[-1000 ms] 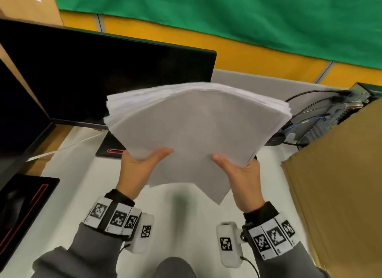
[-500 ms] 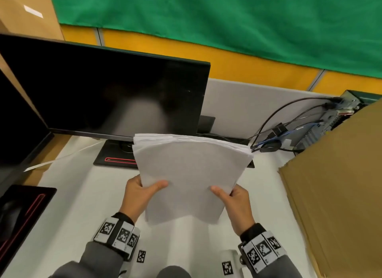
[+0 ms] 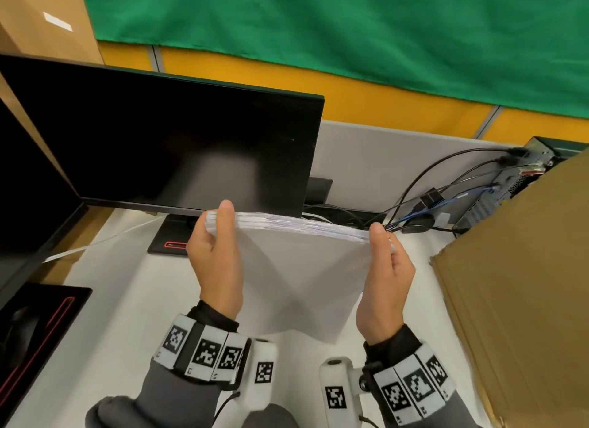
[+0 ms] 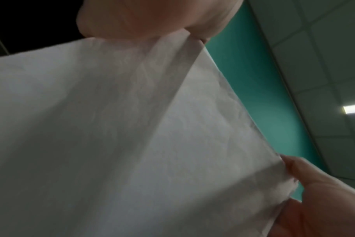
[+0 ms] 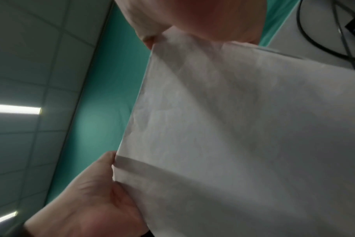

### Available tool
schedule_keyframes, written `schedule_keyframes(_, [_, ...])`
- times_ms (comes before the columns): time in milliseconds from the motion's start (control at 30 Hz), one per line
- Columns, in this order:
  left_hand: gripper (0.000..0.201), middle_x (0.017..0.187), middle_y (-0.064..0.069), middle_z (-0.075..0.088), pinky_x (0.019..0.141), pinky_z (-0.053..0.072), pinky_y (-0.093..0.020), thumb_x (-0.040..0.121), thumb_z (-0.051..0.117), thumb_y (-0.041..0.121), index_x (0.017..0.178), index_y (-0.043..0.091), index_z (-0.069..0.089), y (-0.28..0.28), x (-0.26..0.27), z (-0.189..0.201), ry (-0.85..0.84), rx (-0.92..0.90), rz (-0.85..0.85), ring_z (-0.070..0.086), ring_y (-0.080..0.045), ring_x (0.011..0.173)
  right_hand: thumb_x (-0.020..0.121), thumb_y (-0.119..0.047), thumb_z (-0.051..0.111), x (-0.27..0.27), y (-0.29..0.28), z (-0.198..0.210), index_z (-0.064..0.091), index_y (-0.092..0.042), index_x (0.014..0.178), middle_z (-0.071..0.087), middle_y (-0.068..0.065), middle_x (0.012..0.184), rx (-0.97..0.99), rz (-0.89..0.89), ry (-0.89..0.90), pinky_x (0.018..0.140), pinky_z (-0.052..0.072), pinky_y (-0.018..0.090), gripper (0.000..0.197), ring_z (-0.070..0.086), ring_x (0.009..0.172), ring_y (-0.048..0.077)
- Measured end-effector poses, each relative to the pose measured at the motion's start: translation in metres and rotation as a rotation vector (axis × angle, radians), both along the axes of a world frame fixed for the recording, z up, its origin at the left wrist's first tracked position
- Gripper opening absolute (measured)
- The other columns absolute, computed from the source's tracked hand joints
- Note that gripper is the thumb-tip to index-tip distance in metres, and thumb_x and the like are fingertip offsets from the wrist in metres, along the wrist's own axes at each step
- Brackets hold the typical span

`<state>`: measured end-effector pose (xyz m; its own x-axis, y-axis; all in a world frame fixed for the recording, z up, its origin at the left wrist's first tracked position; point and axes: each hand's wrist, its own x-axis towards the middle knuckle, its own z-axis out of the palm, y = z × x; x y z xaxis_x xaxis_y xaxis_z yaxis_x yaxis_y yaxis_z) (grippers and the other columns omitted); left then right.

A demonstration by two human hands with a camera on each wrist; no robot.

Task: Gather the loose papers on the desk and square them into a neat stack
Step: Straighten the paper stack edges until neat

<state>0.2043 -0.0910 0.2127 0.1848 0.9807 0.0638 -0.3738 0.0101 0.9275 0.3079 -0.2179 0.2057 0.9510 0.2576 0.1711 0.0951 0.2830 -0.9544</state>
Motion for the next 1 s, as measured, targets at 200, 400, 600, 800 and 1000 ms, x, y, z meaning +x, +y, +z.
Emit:
schedule_keyframes(200, [0.017,0.068,0.014,0.053,0.07,0.042,-0.029,0.083,0.054,0.028,0.066,0.027,0.055,-0.002,0.002,0.002,0.005,0.002,-0.004,0.049,-0.011,0.073,0.092,-0.029,0.052,0.004,0.008,0.01,0.041,-0.018,0.056,0.04,-0.012,0.051,-0.017,-0.052,0.032,0.052,0.035,0.016,0.04,0.039,0.052,0.003])
schedule_keyframes(400, [0.012,0.075,0.015,0.058,0.08,0.044,-0.027,0.083,0.056,0.023,0.071,0.026,0.06,0.002,0.001,0.0,-0.03,-0.031,0.011,0.054,-0.009,0.08,0.091,-0.028,0.053,0.005,0.009,0.009,0.052,-0.002,0.067,0.036,0.006,0.066,-0.038,-0.081,0.039,0.061,0.032,0.028,0.036,0.039,0.059,0.006])
schedule_keyframes(600, [0.009,0.082,0.012,0.056,0.08,0.042,-0.028,0.082,0.054,0.027,0.074,0.032,0.057,0.004,0.004,0.0,0.03,0.067,0.012,0.051,-0.011,0.083,0.093,-0.027,0.052,0.01,0.009,0.009,0.052,0.005,0.068,0.038,0.004,0.063,-0.09,-0.11,-0.023,0.055,0.034,0.021,0.041,0.037,0.059,0.008])
schedule_keyframes(800, [0.017,0.091,0.009,0.058,0.083,0.046,-0.034,0.083,0.058,0.029,0.099,0.023,0.055,0.003,0.005,0.001,0.082,0.183,0.016,0.054,-0.011,0.085,0.094,-0.032,0.051,0.016,0.009,0.009,0.058,-0.014,0.061,0.036,-0.005,0.055,-0.111,-0.125,-0.017,0.056,0.032,0.025,0.038,0.037,0.06,0.013])
schedule_keyframes(1000, [0.075,0.107,0.009,0.061,0.083,0.051,-0.017,0.054,0.083,0.029,0.121,0.026,0.049,0.021,-0.019,-0.04,0.183,0.265,-0.288,0.061,0.0,0.095,0.095,-0.034,0.048,0.028,0.011,0.009,0.062,-0.012,0.063,0.045,-0.001,0.06,-0.122,-0.143,-0.027,0.068,0.037,0.03,0.041,0.045,0.073,0.02])
